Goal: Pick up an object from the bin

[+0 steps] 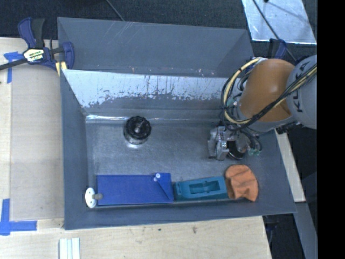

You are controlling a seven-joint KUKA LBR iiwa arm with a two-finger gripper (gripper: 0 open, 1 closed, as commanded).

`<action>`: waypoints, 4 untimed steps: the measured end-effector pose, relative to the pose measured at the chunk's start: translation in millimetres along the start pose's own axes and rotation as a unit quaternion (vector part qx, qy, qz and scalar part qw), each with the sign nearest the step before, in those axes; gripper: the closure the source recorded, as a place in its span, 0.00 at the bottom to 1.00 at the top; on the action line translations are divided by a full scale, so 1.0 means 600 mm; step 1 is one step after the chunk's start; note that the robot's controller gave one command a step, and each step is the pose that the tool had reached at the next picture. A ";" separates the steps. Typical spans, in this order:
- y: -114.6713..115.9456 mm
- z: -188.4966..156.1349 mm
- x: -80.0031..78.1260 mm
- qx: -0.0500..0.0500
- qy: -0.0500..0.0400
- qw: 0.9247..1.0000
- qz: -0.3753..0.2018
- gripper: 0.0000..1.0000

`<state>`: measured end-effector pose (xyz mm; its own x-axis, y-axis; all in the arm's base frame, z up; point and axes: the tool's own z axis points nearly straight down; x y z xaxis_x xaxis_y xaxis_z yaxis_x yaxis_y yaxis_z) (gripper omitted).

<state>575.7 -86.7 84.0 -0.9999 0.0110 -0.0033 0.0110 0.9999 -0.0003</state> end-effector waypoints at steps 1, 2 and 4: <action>0.000 0.000 0.000 0.000 0.000 1.000 0.000 0.00; 0.000 0.000 0.000 0.000 0.000 1.000 0.000 0.00; -0.093 -0.007 -0.055 -0.002 -0.002 0.999 -0.053 1.00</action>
Offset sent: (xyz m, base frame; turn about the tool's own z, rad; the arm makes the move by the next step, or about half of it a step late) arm 0.0000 0.0000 0.0000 0.0000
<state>608.2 -143.1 88.4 -0.9955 -0.0942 -0.0080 -0.0943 0.9955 0.0023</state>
